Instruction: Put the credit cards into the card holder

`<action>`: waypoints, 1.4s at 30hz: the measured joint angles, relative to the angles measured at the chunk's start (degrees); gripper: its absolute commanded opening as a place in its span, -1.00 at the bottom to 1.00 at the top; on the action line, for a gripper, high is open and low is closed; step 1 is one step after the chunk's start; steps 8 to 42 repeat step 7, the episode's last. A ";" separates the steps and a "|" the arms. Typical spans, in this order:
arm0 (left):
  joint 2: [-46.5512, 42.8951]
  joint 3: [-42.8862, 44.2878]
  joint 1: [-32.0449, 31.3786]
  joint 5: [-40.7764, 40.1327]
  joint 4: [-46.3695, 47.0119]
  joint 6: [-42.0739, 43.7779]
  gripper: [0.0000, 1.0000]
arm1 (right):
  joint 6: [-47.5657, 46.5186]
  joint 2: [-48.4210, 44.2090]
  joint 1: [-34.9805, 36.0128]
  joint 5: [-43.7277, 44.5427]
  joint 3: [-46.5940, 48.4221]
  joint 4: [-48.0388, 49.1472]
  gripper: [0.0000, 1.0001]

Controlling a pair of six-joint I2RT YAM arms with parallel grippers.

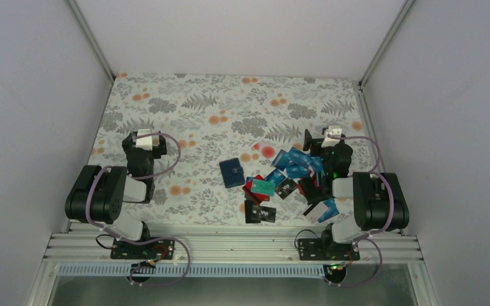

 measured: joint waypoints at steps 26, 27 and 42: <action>0.00 0.00 0.00 0.07 0.00 0.00 1.00 | -0.15 0.00 -0.02 -0.17 0.00 0.00 1.00; 0.00 0.00 0.00 0.07 0.00 0.00 1.00 | -0.15 0.00 -0.02 -0.17 0.00 0.00 1.00; 0.00 0.00 0.00 0.07 0.00 0.00 1.00 | -0.15 0.00 -0.02 -0.17 0.00 0.00 1.00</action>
